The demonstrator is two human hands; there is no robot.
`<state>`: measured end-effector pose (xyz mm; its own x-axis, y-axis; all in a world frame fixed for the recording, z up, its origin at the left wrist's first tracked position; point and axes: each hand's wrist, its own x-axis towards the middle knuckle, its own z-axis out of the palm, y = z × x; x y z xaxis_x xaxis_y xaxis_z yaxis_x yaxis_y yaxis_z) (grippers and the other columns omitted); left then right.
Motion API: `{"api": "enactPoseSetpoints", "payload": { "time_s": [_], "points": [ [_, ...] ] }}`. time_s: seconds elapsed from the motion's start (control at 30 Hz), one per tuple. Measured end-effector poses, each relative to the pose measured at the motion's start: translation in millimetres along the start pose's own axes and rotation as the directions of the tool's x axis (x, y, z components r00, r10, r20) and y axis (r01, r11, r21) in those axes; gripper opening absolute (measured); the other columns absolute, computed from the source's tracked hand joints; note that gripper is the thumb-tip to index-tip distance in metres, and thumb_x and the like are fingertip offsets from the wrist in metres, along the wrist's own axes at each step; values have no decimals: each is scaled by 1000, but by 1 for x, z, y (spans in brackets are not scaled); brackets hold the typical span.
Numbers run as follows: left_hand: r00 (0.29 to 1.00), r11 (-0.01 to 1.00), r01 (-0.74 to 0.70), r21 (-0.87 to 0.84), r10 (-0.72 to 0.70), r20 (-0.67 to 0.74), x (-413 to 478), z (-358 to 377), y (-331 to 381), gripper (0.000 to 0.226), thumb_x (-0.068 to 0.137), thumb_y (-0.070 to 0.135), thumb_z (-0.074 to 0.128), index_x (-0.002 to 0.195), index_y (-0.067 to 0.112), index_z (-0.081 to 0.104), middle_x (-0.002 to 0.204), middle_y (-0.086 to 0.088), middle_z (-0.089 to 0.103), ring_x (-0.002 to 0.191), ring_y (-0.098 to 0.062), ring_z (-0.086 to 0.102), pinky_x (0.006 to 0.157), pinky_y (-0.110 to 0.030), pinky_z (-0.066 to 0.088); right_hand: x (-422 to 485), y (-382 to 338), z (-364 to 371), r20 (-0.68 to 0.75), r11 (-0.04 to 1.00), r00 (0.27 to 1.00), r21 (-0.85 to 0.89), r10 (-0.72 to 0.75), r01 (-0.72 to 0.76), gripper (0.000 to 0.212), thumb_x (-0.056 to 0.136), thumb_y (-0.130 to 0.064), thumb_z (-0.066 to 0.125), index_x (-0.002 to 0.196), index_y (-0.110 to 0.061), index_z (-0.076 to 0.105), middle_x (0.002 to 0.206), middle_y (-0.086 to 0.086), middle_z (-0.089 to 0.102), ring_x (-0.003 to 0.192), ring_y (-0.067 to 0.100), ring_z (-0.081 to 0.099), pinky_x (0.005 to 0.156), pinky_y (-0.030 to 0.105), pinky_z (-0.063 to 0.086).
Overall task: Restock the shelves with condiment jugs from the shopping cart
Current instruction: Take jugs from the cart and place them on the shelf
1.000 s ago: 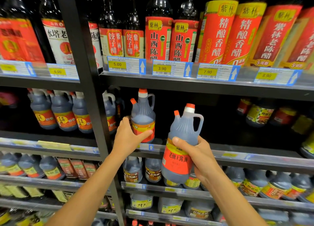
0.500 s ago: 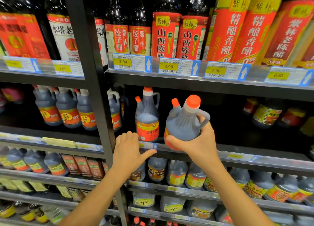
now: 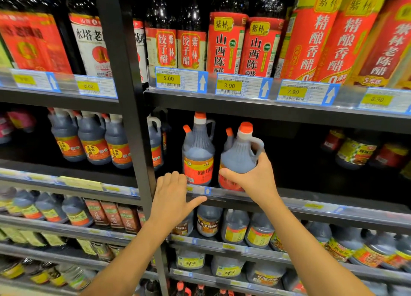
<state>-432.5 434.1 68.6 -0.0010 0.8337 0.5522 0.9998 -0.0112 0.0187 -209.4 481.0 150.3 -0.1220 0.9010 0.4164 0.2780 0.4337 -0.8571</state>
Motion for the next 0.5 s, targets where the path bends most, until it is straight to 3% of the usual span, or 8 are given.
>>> {"api": "enactPoseSetpoints", "payload": {
  "time_s": [0.2,0.33,0.43,0.5],
  "points": [
    [1000,1000,14,14,-14,1,-1,1,0,65,81,81,36,85,17,47,83,1,41,77,-20,38,73,-37,38,22,16,-2,76,984,981,-1,180,-180,104,50,-56,95,137,-17,54,111,-7,75,99,3,72,86,33,63],
    [1000,1000,11,13,-11,-2,-1,1,1,64,82,80,37,84,16,45,82,0,40,76,-21,37,72,-37,37,13,16,-9,113,977,974,54,199,-206,95,70,-35,93,146,-21,38,124,-8,65,105,-2,67,83,19,58],
    [1000,1000,5,9,-5,-8,-2,2,0,64,83,79,39,83,16,45,82,0,41,76,-22,38,73,-38,37,0,22,-13,76,967,970,94,229,-235,94,72,-40,90,148,-23,36,135,-8,60,120,3,62,100,32,55],
    [1000,1000,7,6,-7,-8,-2,3,0,64,83,79,39,83,15,44,82,-1,40,76,-22,38,73,-38,37,-5,25,-13,65,965,968,80,243,-248,86,76,-38,88,146,-22,40,136,-6,61,120,4,62,102,35,55]
  ]
}}
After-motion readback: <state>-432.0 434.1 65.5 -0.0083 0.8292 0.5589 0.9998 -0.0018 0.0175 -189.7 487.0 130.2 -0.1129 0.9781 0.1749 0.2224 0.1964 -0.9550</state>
